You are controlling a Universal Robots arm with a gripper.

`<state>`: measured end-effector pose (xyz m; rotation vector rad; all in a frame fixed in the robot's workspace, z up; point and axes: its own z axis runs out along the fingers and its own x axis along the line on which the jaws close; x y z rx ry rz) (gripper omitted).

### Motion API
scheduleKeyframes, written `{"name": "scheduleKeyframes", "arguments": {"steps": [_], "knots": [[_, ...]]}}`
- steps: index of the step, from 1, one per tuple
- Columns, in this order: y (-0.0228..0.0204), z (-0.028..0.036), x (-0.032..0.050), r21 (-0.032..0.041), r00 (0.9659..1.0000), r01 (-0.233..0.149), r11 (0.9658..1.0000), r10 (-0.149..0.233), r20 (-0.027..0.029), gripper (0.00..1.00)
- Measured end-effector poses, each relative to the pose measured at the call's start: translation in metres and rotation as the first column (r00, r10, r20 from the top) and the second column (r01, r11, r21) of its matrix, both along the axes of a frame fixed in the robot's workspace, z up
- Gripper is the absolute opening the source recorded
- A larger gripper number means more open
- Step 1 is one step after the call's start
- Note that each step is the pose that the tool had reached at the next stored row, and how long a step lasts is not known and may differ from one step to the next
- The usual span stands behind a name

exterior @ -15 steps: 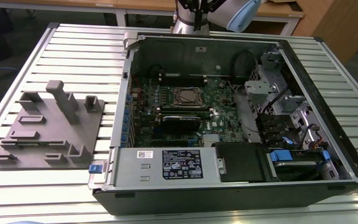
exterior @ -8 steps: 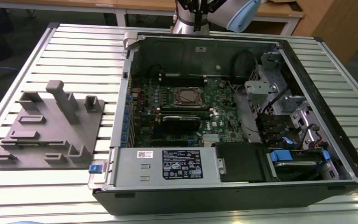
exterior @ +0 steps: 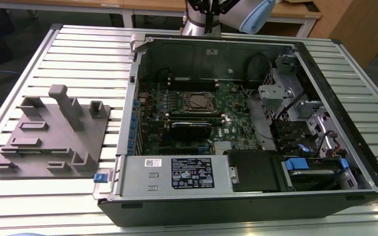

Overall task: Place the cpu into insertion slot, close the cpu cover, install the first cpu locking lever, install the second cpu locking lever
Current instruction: 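Install the first cpu locking lever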

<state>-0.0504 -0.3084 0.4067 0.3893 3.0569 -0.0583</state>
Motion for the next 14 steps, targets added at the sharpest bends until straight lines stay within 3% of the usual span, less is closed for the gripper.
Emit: {"name": "scheduleKeyframes", "arguments": {"steps": [14], "knots": [[0.0000, -0.0018, 0.0000, 0.0003, 1.0000, 0.000, 1.0000, 0.000, 0.0002, 0.10]]}}
